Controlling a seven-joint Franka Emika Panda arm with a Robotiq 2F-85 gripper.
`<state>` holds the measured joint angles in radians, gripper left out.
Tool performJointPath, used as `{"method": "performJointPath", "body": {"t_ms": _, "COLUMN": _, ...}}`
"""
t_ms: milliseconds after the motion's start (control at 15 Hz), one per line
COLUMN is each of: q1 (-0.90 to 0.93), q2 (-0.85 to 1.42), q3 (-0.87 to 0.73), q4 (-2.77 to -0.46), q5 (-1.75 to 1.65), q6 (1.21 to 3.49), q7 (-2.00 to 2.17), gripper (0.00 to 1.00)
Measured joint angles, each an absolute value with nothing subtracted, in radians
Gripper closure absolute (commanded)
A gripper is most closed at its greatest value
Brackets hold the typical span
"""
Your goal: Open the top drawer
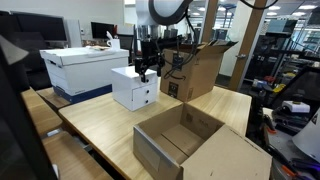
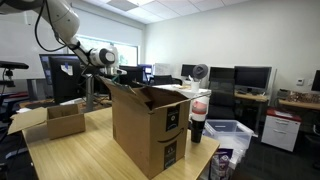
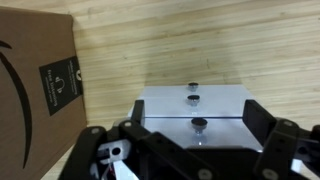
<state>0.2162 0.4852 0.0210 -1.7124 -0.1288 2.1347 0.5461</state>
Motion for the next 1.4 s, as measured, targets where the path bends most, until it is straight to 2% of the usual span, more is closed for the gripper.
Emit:
{"method": "performJointPath", "body": {"t_ms": 400, "q1": 0.216, "q2": 0.505, "q3": 0.020, "q4": -1.712, "q5": -0.129, "q6": 2.135, "q7": 0.546, "gripper": 0.00}}
{"method": "performJointPath", "body": {"t_ms": 467, "q1": 0.216, "q2": 0.507, "q3": 0.019, "q4": -1.711, "q5": -0.129, "q6": 2.135, "q7": 0.546, "gripper": 0.04}}
{"method": "performJointPath", "body": {"t_ms": 533, "q1": 0.216, "q2": 0.509, "q3": 0.019, "q4": -1.711, "q5": -0.129, "q6": 2.135, "q7": 0.546, "gripper": 0.13}}
{"method": "performJointPath", "body": {"t_ms": 600, "q1": 0.216, "q2": 0.511, "q3": 0.019, "q4": -1.710, "q5": -0.129, "q6": 2.135, "q7": 0.546, "gripper": 0.29}}
{"method": "performJointPath", "body": {"t_ms": 667, "q1": 0.217, "q2": 0.512, "q3": 0.019, "q4": -1.709, "q5": -0.129, "q6": 2.135, "q7": 0.546, "gripper": 0.29}}
{"method": "performJointPath", "body": {"t_ms": 800, "q1": 0.217, "q2": 0.512, "q3": 0.019, "q4": -1.708, "q5": -0.129, "q6": 2.135, "q7": 0.546, "gripper": 0.39}}
{"method": "performJointPath", "body": {"t_ms": 867, "q1": 0.218, "q2": 0.512, "q3": 0.019, "q4": -1.708, "q5": -0.129, "q6": 2.136, "q7": 0.546, "gripper": 0.47}}
{"method": "performJointPath", "body": {"t_ms": 1400, "q1": 0.221, "q2": 0.512, "q3": 0.019, "q4": -1.723, "q5": -0.130, "q6": 2.238, "q7": 0.520, "gripper": 0.91}}
